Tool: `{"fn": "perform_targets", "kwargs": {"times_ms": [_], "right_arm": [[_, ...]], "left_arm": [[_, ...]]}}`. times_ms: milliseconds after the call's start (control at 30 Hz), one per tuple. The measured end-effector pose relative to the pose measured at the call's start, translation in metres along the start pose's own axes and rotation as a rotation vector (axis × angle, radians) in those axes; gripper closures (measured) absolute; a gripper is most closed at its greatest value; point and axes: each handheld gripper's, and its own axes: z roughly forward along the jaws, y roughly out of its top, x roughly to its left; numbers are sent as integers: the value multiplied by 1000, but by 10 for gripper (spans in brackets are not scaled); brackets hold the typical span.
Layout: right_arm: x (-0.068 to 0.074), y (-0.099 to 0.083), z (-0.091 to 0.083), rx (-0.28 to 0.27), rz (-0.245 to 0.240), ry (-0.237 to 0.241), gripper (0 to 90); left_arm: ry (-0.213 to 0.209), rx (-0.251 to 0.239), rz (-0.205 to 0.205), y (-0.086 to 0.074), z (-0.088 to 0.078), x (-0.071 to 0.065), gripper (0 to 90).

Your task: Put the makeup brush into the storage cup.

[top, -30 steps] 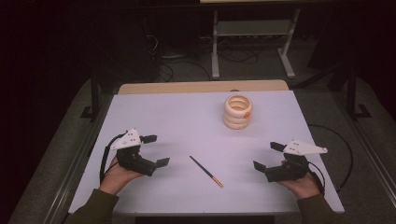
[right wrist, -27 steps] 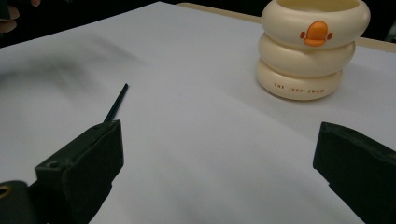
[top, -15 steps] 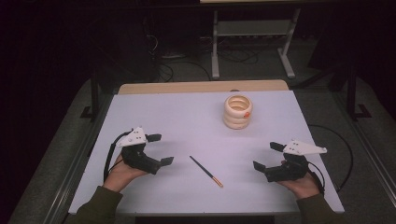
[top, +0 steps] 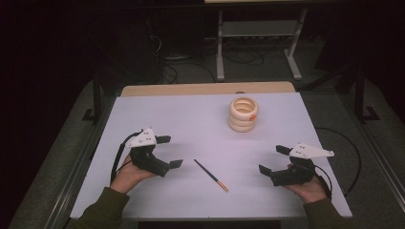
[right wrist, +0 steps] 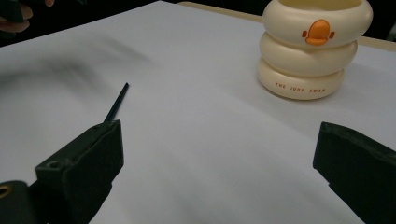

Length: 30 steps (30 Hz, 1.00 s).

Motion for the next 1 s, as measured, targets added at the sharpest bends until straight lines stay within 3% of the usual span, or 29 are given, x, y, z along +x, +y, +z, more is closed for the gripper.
{"fn": "perform_targets", "kwargs": {"times_ms": [1000], "right_arm": [[0, 0, 0, 3, -2, -2, 11]], "left_arm": [[-53, 27, 39, 18, 23, -4, 18]]}}
